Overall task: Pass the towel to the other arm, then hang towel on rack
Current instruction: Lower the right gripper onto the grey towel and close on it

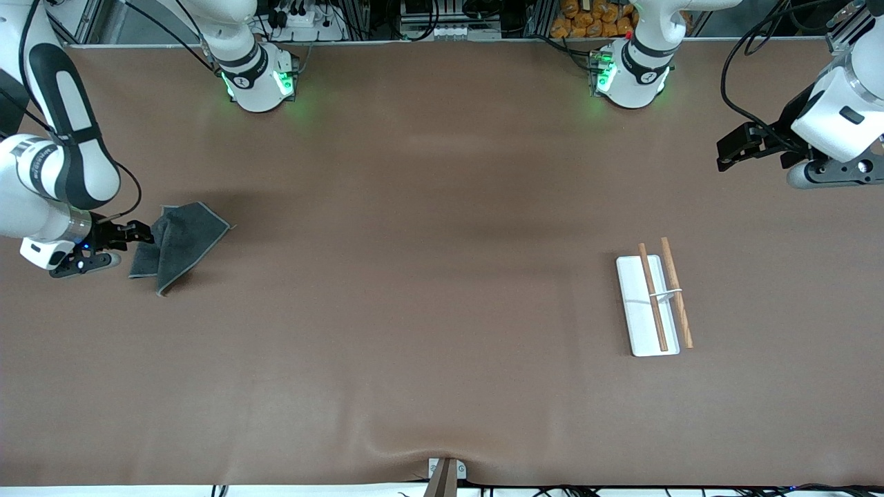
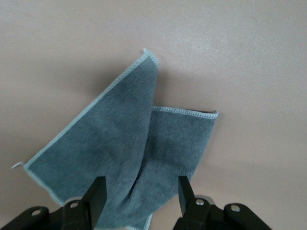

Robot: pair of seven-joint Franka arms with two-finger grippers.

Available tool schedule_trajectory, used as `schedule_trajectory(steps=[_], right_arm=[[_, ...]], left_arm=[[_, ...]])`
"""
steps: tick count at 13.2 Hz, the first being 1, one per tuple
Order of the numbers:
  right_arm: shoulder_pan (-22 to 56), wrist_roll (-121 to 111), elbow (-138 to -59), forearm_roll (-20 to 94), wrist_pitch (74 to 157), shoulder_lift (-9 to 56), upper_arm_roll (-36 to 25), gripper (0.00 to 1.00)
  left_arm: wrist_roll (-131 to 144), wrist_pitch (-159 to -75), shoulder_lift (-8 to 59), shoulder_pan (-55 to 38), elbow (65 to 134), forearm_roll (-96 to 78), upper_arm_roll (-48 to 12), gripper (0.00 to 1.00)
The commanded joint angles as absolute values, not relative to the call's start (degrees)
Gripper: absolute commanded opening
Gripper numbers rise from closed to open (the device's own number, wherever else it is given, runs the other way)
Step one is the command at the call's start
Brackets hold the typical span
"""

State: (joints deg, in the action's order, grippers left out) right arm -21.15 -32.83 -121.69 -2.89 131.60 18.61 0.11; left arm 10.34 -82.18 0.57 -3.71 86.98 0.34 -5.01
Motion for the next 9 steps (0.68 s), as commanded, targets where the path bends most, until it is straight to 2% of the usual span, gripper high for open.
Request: schedule_trajectory(steps=[1, 2, 5, 9], right_arm=[[-22.59, -33.31, -124.1, -3.08, 134.12, 18.9, 1.23, 0.68], [-22.5, -33.22, -124.19, -2.99, 134.82, 19.07, 1.23, 0.68], [-22.59, -32.96, -126.47, -2.99, 138.07, 19.07, 1.32, 0.55], [-22.15, -32.7, -131.91, -1.41, 146.75, 18.46, 1.32, 0.51]], left_arm=[[9.84, -81.47, 1.05, -3.96, 86.31, -0.44, -4.83, 1.0], [9.84, -81.47, 1.14, -3.96, 86.31, -0.44, -4.83, 1.0], [9.84, -81.39, 1.23, -3.87, 86.31, -0.44, -4.83, 1.0], [9.67, -81.39, 1.23, -3.78, 86.31, -0.44, -4.83, 1.0]])
